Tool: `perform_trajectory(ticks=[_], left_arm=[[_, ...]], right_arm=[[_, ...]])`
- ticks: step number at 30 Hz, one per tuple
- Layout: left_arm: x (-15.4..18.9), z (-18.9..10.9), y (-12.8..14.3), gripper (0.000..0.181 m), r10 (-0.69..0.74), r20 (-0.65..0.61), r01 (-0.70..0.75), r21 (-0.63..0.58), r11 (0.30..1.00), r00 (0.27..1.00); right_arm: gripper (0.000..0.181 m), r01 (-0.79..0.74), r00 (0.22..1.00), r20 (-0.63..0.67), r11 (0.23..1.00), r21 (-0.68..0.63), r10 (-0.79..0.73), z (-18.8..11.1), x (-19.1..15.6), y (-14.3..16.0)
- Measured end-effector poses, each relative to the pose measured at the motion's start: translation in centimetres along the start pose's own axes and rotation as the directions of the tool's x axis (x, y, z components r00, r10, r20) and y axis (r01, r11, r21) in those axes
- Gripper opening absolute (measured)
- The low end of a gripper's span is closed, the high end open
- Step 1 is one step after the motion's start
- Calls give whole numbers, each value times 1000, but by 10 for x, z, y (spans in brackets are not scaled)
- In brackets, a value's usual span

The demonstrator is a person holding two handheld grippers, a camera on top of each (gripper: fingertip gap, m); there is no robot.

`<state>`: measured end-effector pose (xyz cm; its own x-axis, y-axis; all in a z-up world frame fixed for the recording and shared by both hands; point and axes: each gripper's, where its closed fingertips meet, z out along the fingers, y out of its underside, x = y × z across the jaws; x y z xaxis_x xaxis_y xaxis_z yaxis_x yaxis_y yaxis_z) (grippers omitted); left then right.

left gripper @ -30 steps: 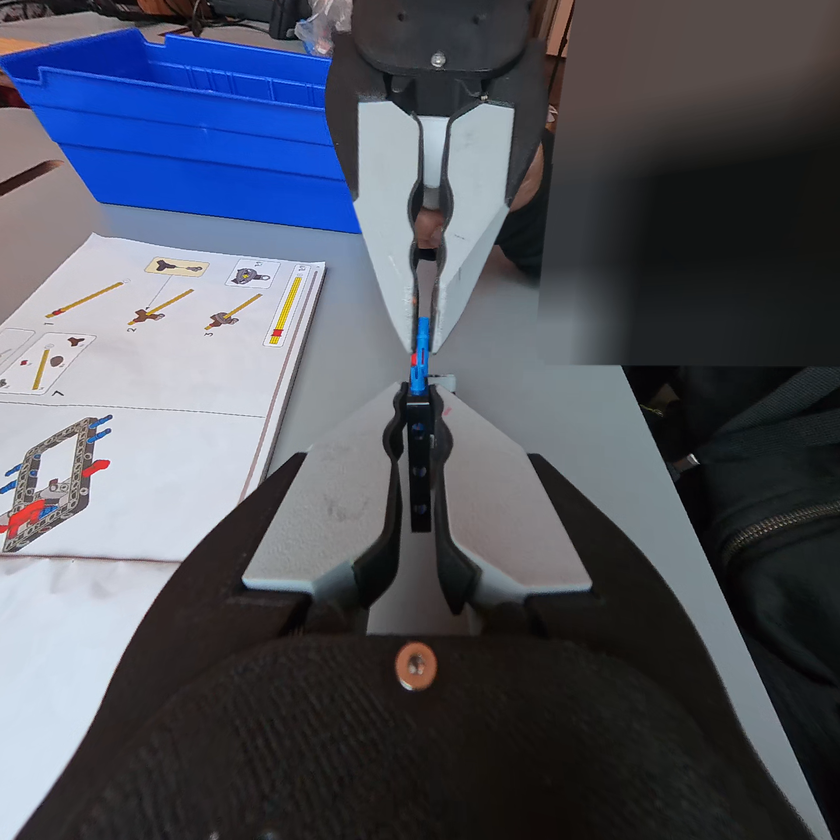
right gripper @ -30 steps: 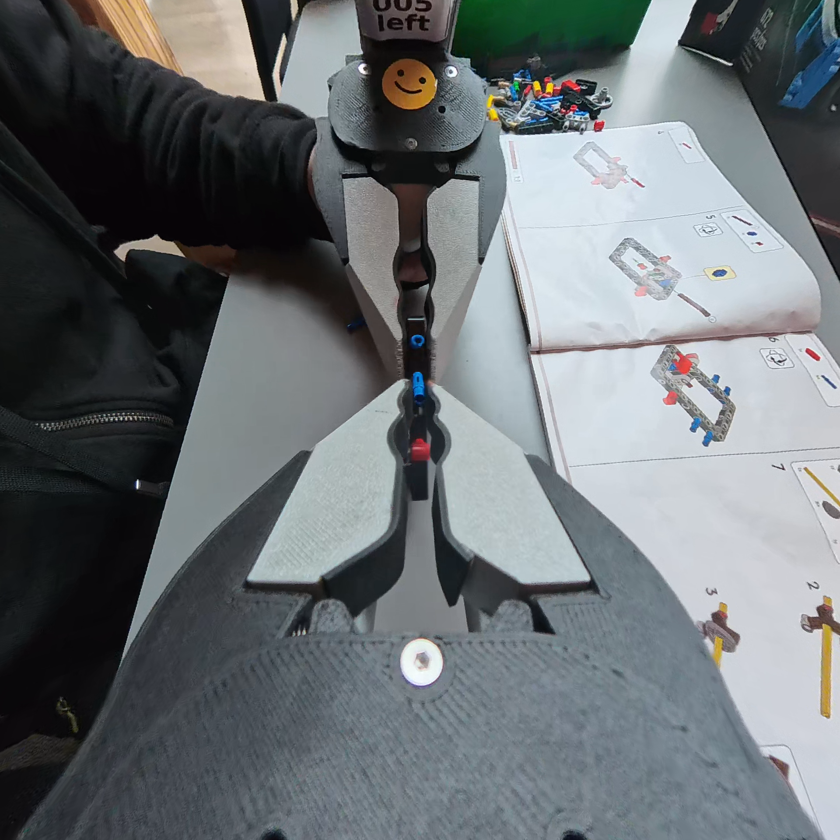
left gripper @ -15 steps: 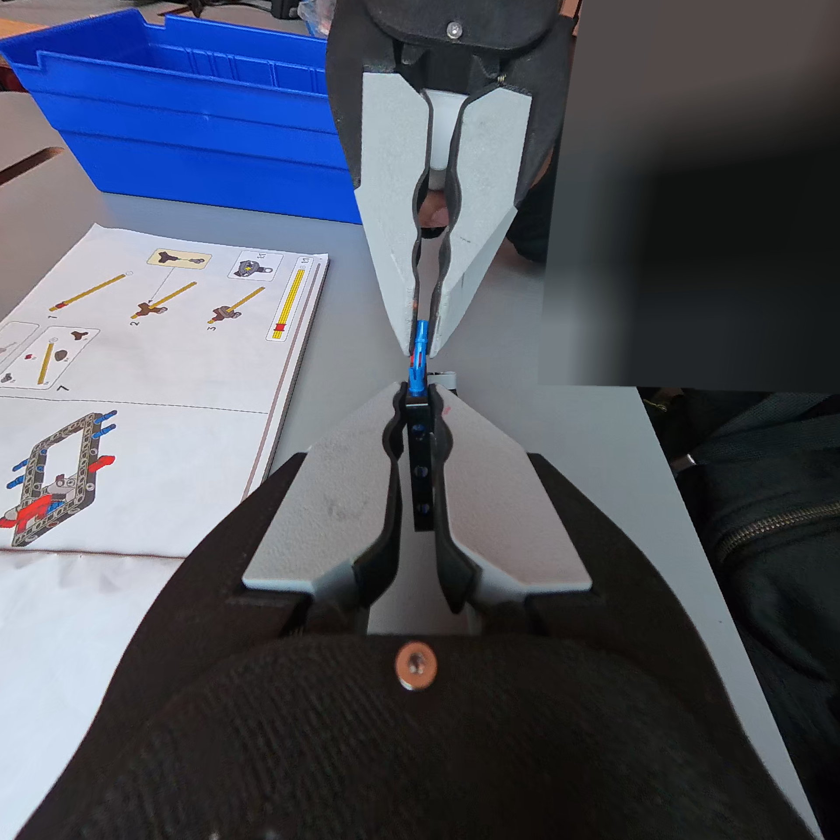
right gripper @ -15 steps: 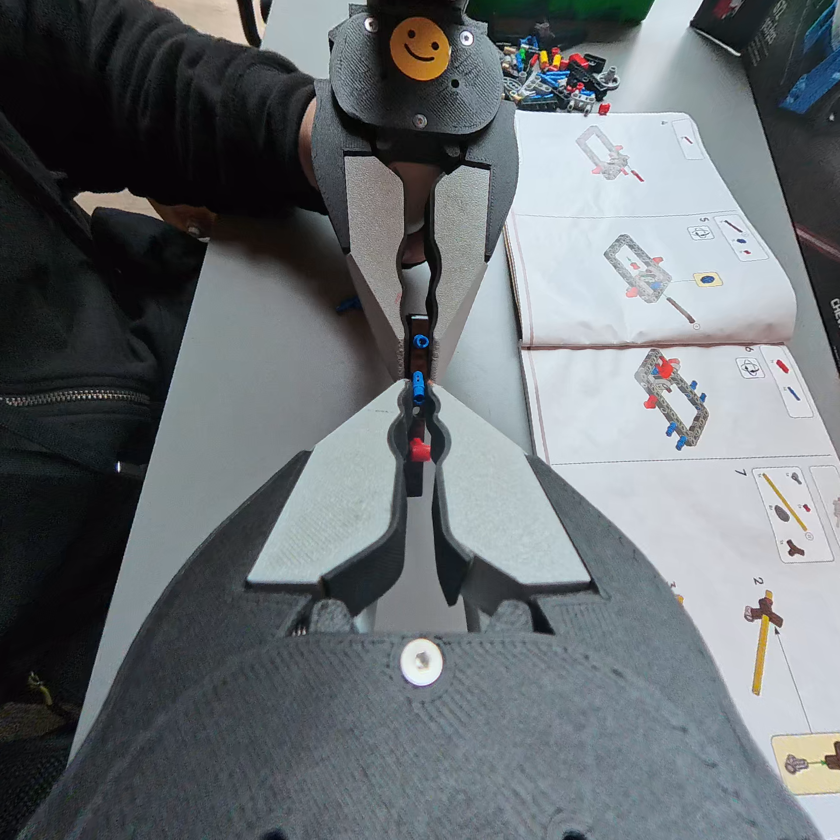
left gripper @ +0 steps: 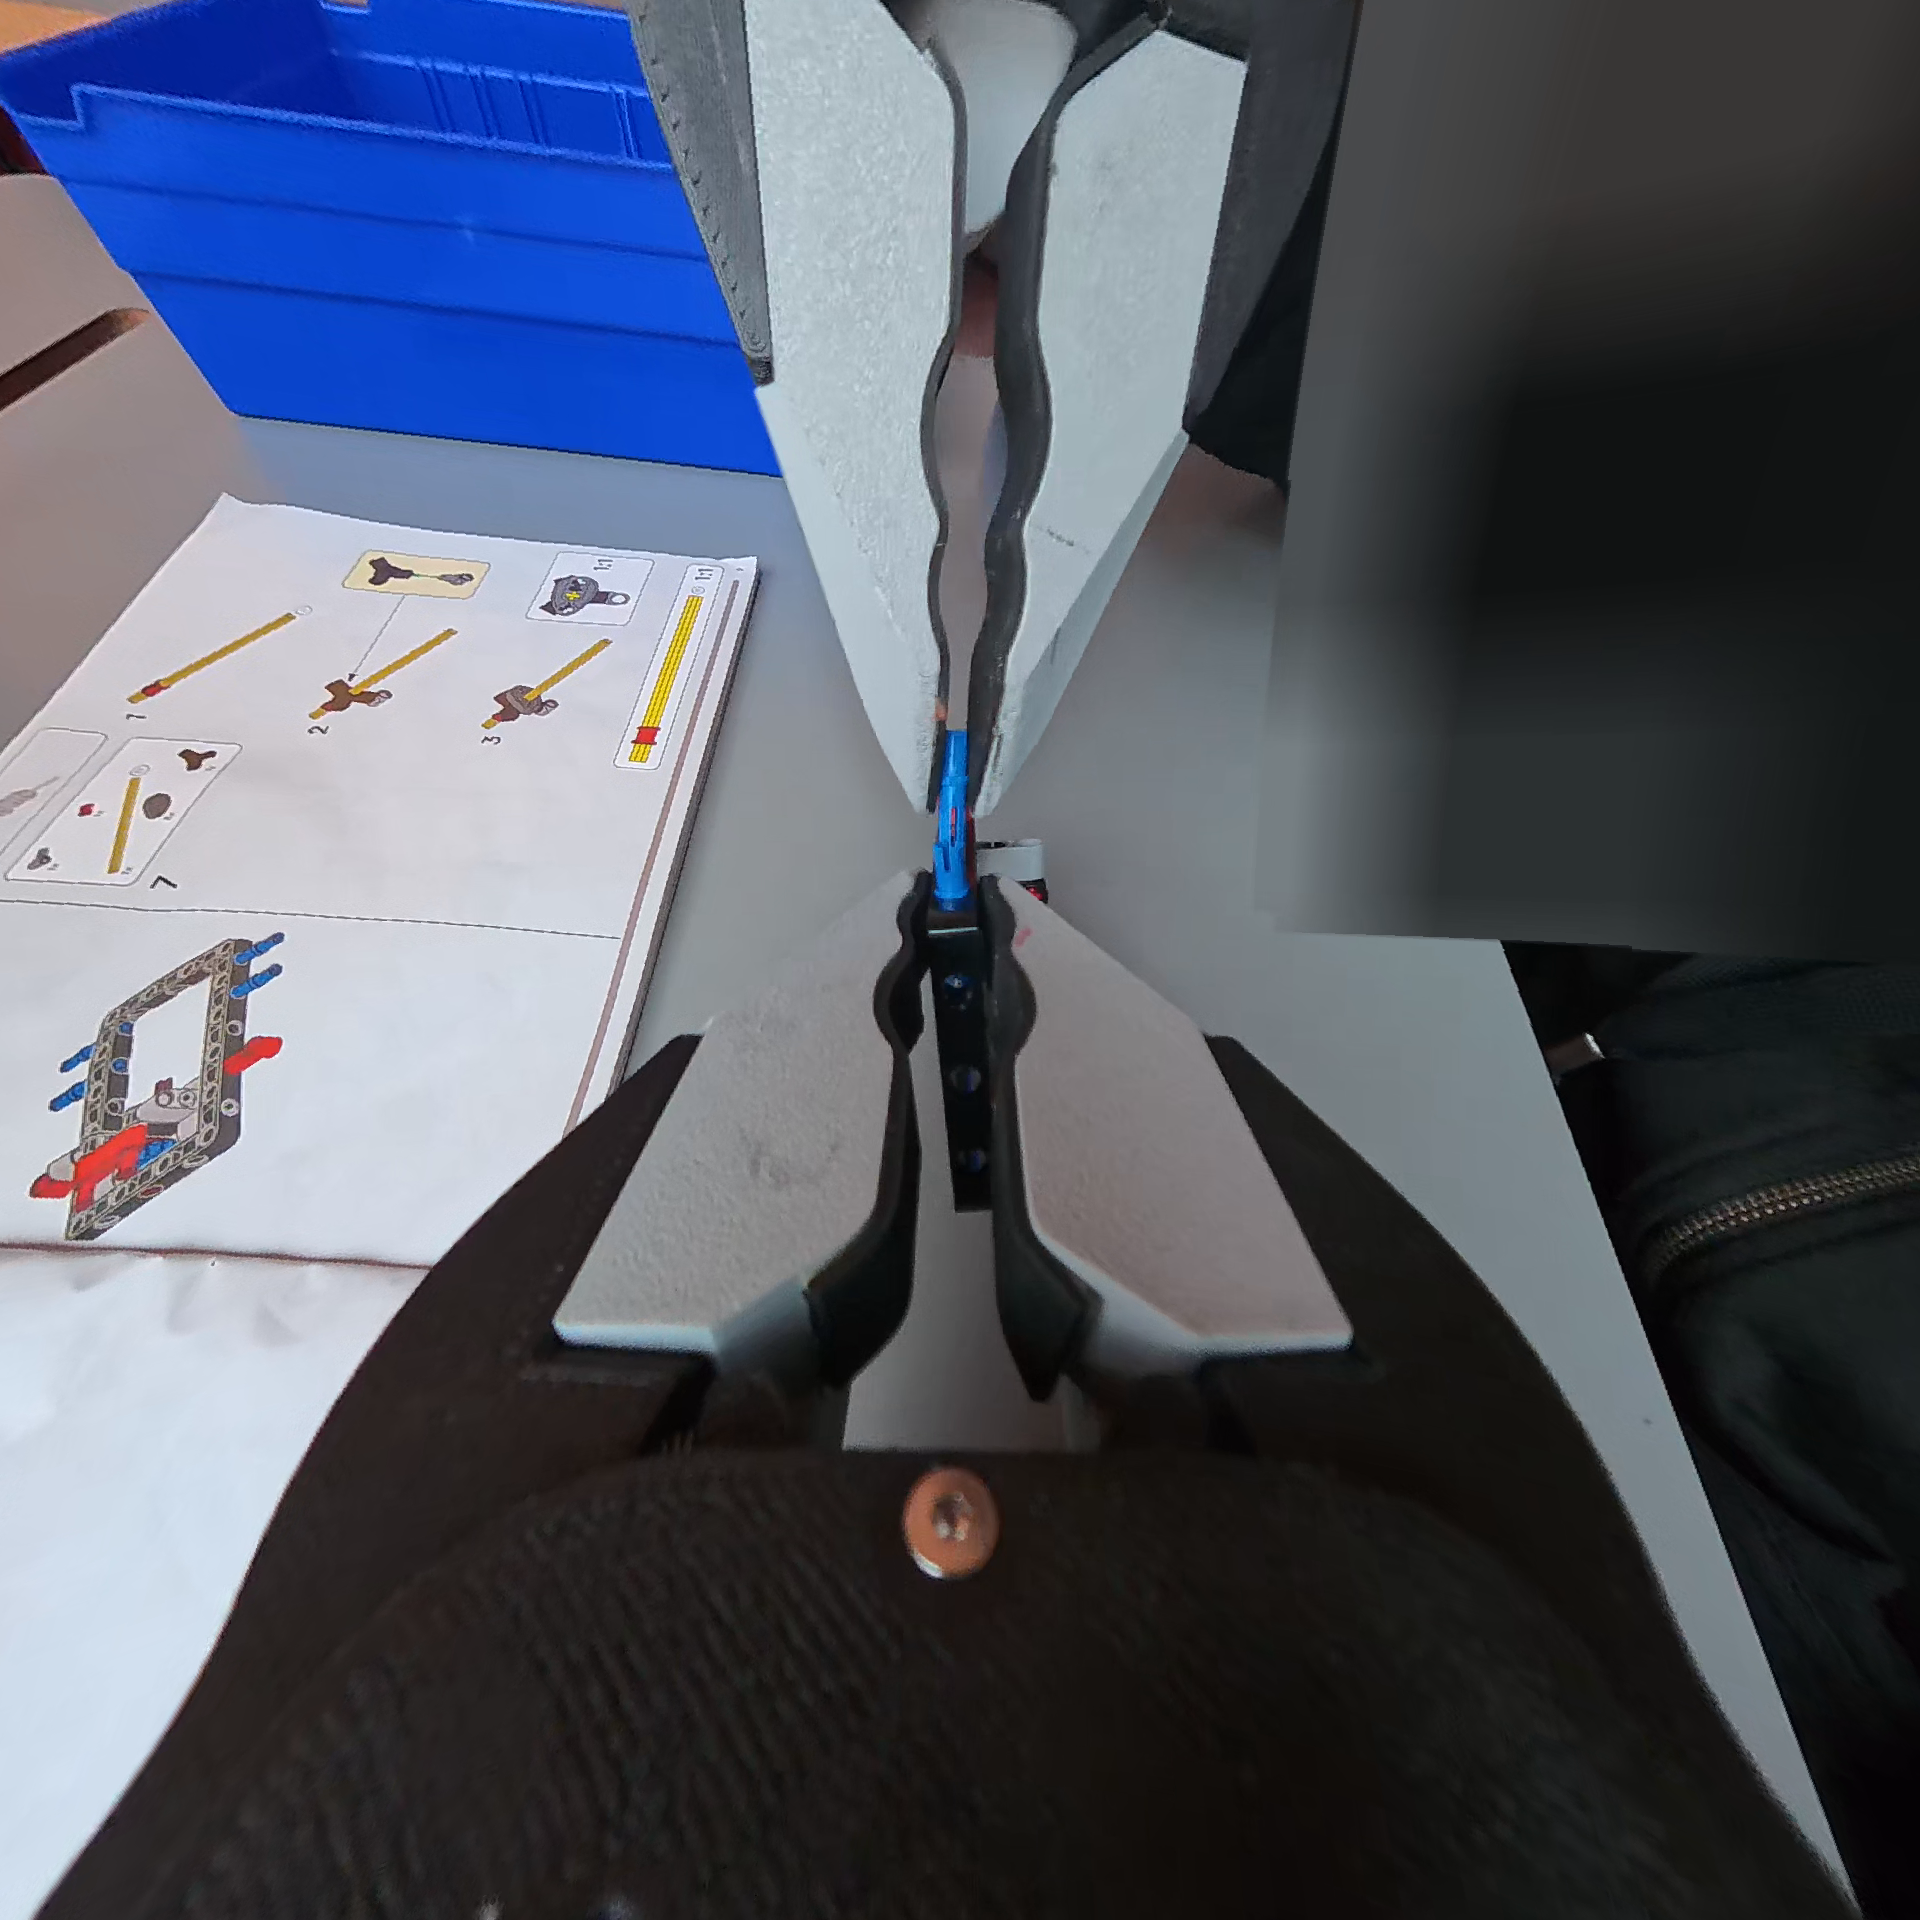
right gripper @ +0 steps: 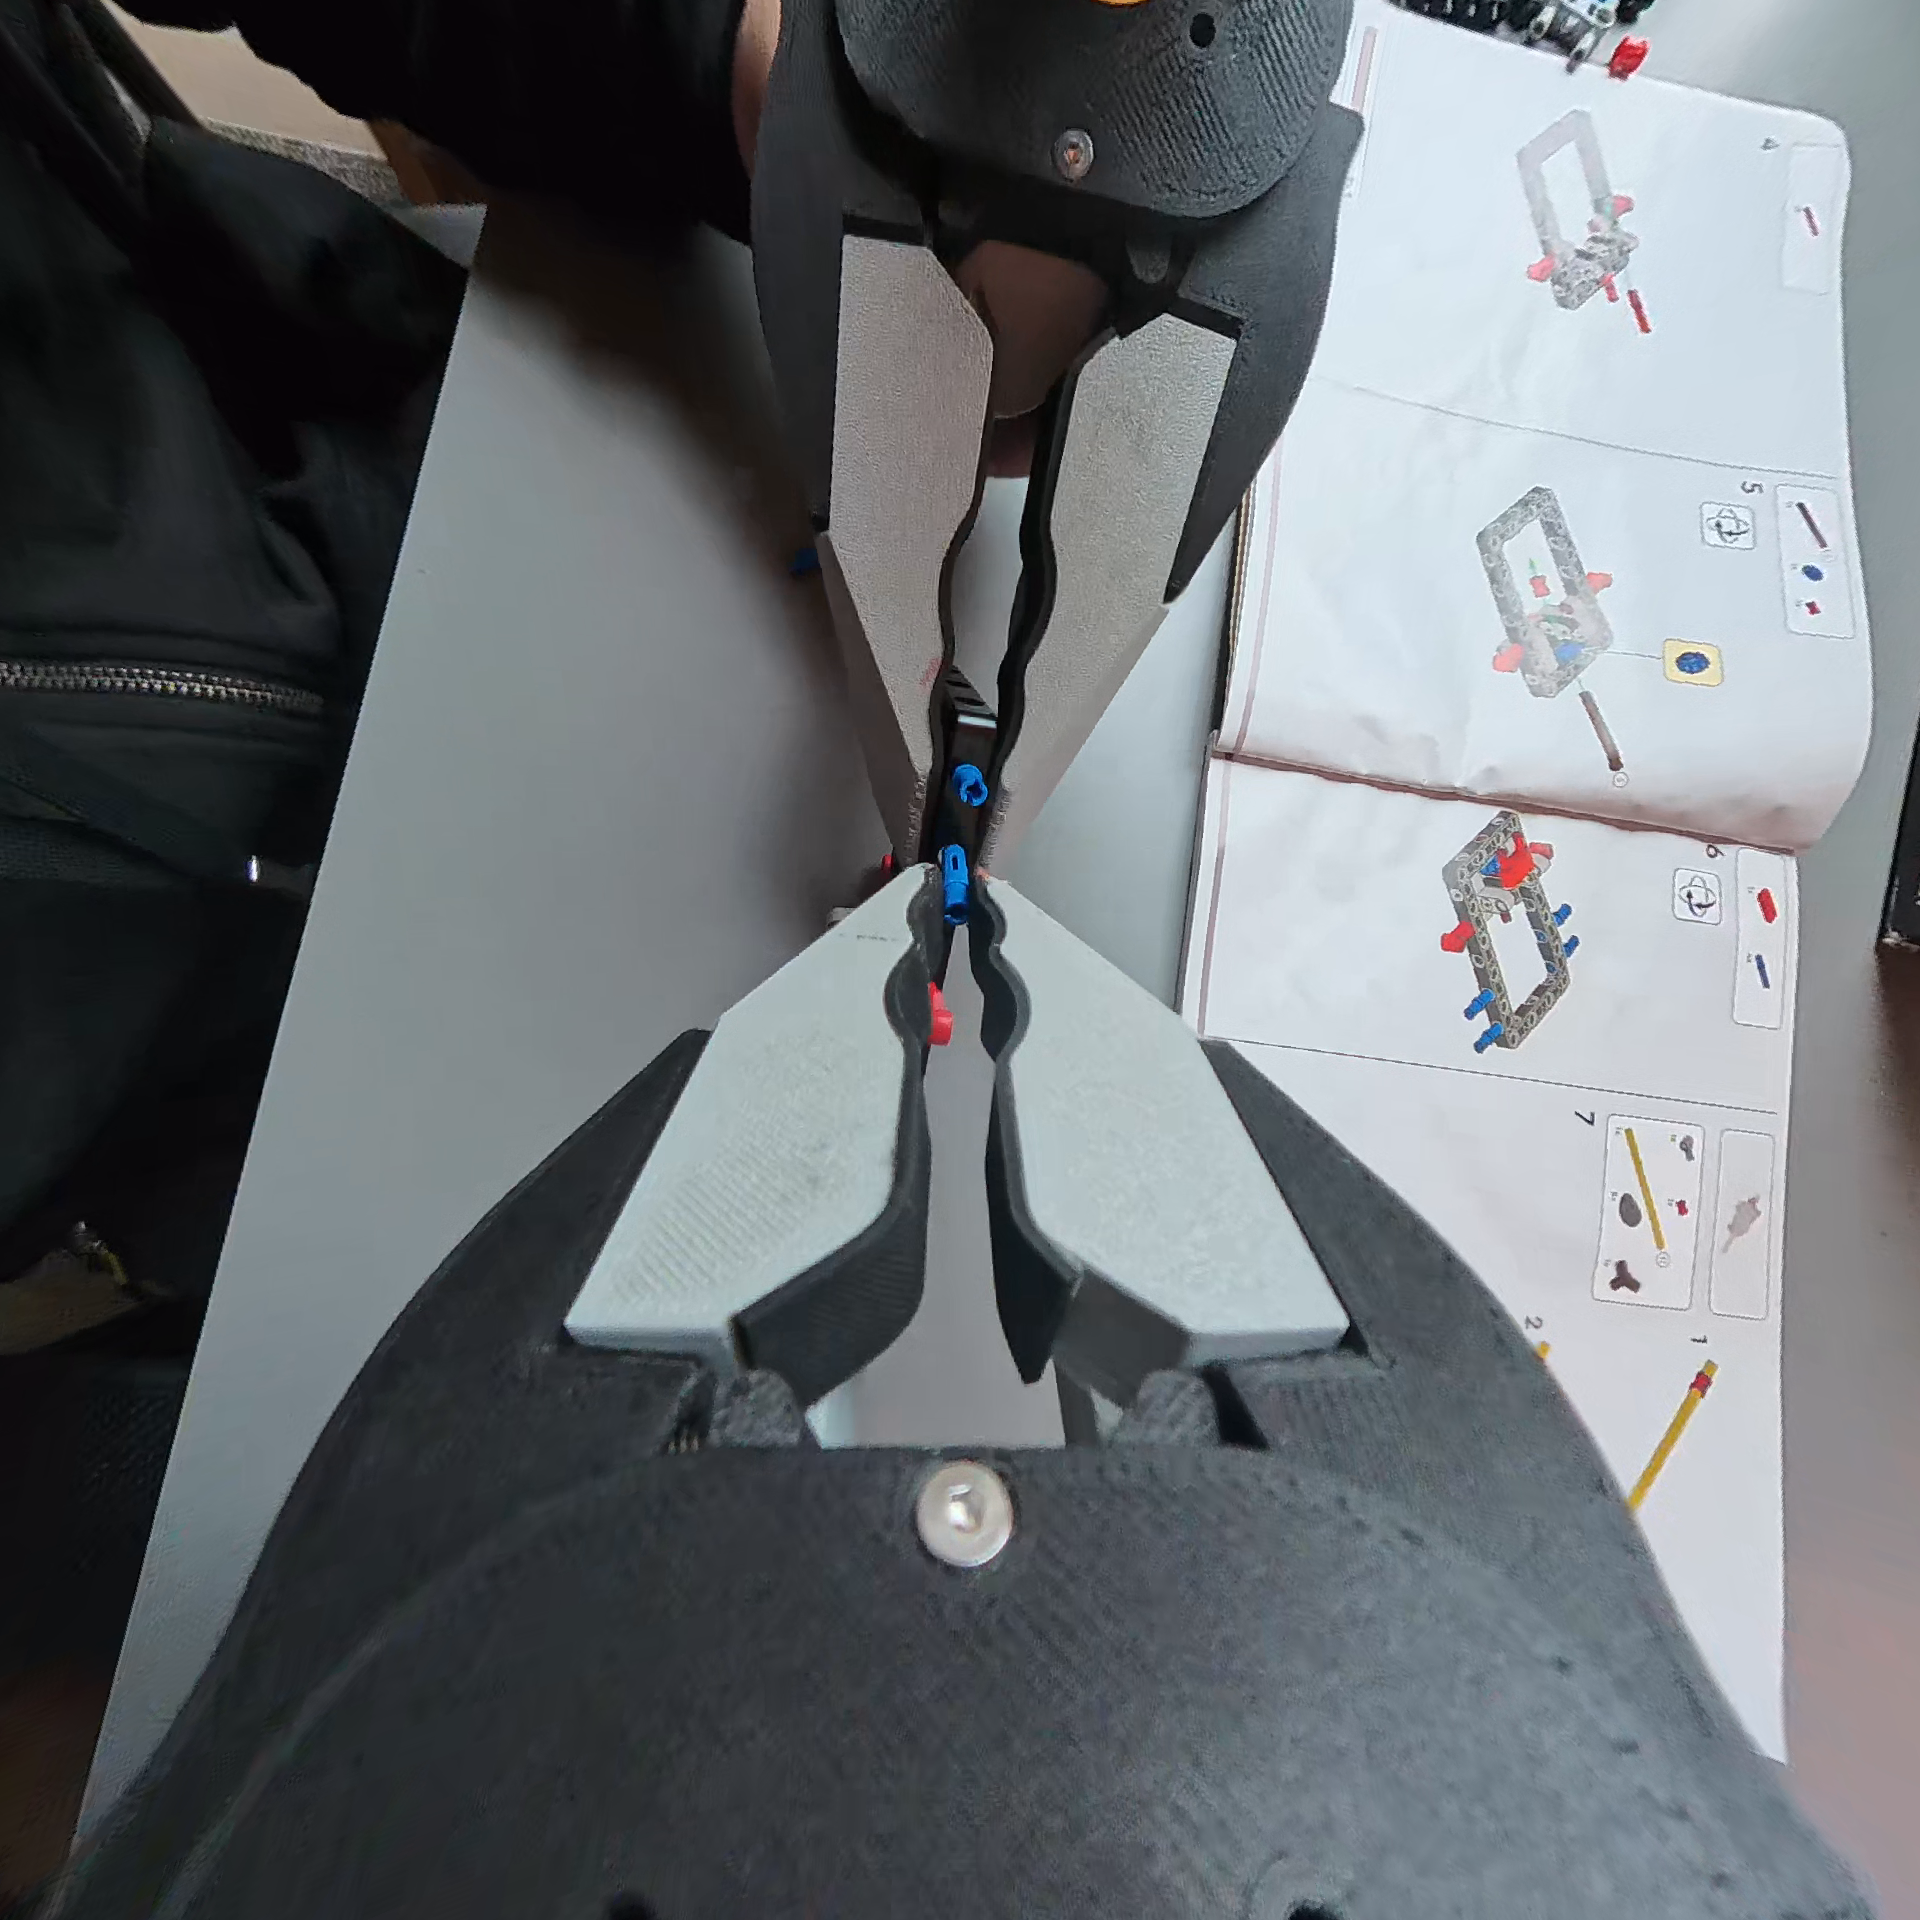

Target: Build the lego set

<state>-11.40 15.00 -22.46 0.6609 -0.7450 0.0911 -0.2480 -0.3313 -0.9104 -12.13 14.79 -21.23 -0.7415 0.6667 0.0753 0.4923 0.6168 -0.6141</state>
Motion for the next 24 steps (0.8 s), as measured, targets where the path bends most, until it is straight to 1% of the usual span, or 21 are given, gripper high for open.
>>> perform_trajectory(ticks=[3,8,14,17,24], left_arm=[[-1,0,0,6,-9,-1,9,-3,1000,1000],[1,1,-1,6,13,-3,-13,-4,1000,1000],[-1,-1,-1,6,19,12,-19,0,1000,1000],[1,0,-2,6,21,8,-21,-2,1000,1000],[0,0,-1,6,20,8,-20,-2,1000,1000]], right_arm=[[2,15,1000,11,999,-40,-14,0,1,0],[2,18,998,53,997,-68,-15,-2,-2,1],[2,22,999,47,992,-122,-16,-2,1,3],[2,28,998,51,993,-119,-22,-3,1,-1],[2,45,998,46,988,-150,-39,-3,0,-1]])
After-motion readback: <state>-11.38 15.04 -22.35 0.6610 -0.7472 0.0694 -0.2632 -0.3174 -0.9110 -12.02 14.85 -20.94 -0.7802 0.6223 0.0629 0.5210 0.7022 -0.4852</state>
